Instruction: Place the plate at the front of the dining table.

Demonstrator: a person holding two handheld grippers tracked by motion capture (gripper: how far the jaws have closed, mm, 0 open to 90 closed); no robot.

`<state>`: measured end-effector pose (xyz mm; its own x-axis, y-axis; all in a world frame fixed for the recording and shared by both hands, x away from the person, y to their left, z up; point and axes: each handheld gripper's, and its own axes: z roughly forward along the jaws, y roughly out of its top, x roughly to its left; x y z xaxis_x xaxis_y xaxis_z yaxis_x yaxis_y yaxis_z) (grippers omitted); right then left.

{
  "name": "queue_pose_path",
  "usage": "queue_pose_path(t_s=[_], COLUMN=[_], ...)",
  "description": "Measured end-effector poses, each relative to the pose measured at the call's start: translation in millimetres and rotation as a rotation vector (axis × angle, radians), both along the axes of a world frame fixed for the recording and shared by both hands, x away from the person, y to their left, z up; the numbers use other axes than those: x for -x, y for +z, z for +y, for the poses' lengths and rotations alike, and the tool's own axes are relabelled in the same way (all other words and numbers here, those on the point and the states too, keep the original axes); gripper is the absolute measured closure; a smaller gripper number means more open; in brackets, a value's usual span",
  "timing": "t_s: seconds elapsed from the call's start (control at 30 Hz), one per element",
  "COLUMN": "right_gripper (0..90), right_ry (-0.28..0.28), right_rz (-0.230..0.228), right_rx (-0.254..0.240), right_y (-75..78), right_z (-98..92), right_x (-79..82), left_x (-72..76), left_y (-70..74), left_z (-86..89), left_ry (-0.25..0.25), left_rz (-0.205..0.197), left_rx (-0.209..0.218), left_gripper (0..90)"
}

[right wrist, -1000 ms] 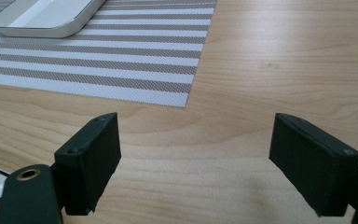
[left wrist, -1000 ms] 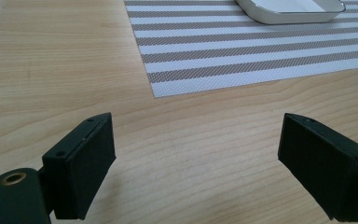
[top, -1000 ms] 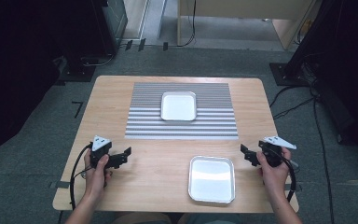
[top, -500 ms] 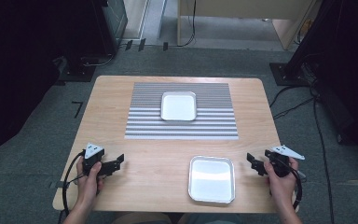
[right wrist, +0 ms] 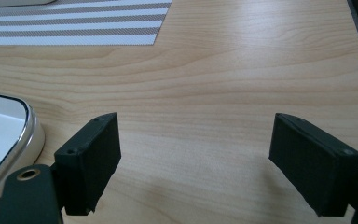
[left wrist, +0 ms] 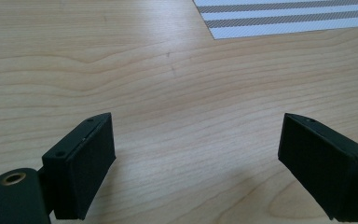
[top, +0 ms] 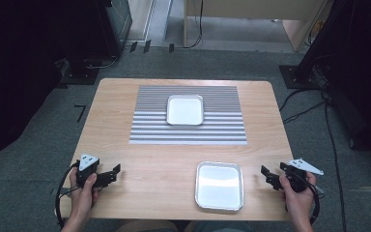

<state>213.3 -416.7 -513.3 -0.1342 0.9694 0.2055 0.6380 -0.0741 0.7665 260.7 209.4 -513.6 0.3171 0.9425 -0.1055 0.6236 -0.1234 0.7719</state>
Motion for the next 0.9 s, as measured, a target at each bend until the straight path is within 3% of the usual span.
queue_pose_path(t_s=[0.23,0.43,0.6,0.77,0.83,0.9], right_gripper=[16.5,16.3,16.3,15.7,15.7,15.7], right_ry=[-0.007,-0.01,-0.015,-0.017,-0.018,-0.004], right_rz=[0.002,0.016,0.033,0.037,0.04,0.05], right_rx=[0.026,0.044,0.06,0.079,0.106,0.172], right_y=[-1.5,-4.1,-9.2,-10.7,-10.9,-11.4], right_z=[-2.0,-1.1,0.0,3.2,5.4,10.5], right_x=[9.4,13.6,15.3,15.5,14.8,14.3], left_x=[5.1,7.2,7.4,7.4,7.3,7.1], left_y=[-0.3,-1.9,-3.9,-4.6,-4.7,-4.8], left_z=[12.3,20.2,22.5,22.1,22.1,22.1], left_ry=[0.031,0.057,0.061,0.058,0.057,0.056], left_rz=[0.002,0.02,0.043,0.042,0.042,0.042], left_rx=[-0.045,-0.117,-0.129,-0.126,-0.126,-0.126], left_gripper=[10.9,10.4,10.4,9.4,9.3,9.1])
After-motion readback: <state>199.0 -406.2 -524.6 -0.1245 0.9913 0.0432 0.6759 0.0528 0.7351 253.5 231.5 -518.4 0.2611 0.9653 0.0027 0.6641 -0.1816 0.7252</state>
